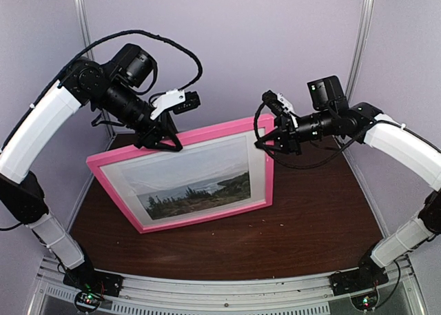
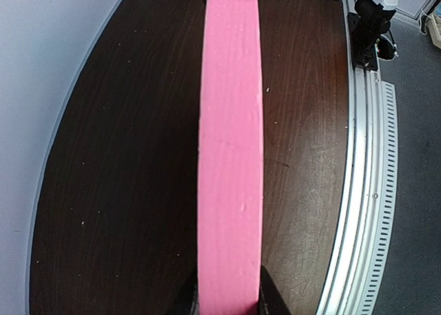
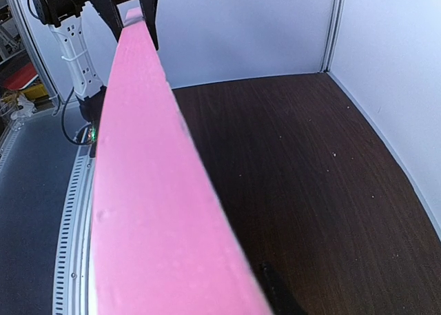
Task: Put the photo into the frame
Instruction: Turn over the photo frame.
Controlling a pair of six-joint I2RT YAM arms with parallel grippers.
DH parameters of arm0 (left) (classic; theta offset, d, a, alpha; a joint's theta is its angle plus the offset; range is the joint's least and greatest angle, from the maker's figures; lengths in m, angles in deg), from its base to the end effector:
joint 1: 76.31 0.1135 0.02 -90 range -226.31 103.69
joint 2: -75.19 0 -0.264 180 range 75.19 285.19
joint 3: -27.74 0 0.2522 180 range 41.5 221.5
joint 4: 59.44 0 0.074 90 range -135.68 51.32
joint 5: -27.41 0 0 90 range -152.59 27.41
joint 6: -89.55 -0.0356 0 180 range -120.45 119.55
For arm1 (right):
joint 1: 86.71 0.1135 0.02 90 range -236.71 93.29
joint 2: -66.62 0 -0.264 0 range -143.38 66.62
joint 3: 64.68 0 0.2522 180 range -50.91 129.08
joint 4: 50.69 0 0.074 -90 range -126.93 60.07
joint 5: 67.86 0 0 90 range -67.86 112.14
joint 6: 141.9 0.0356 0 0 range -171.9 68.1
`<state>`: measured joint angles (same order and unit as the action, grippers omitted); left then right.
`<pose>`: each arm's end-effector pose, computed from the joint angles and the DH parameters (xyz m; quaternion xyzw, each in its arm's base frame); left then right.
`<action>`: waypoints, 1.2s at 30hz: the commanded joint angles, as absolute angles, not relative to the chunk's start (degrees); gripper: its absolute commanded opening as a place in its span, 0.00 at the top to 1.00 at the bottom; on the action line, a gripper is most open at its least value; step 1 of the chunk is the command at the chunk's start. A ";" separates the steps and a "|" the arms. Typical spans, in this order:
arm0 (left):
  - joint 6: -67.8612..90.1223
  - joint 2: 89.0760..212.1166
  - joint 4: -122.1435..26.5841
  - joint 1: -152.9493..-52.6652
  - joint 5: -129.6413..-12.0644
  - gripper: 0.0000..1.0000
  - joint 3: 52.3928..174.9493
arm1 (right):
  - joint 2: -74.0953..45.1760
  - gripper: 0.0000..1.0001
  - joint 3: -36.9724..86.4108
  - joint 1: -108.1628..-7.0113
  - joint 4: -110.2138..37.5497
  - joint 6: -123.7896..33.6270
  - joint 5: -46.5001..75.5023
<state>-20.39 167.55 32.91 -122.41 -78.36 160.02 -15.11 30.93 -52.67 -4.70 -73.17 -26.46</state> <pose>0.1943 -0.2159 0.4533 0.5481 0.7622 -0.1987 0.2813 0.2415 0.1954 0.3834 -0.5466 0.6140 0.4069 0.3983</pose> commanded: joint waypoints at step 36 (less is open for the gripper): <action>-7.88 151.58 0.23 -119.72 -45.62 0.02 142.49 | -21.29 1.00 28.53 -62.31 0.73 -58.61 -24.54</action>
<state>-11.32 153.69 6.59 -120.12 -51.26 146.82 -18.17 25.86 -58.88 -2.86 -60.13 -30.57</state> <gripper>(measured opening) 0.976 0.193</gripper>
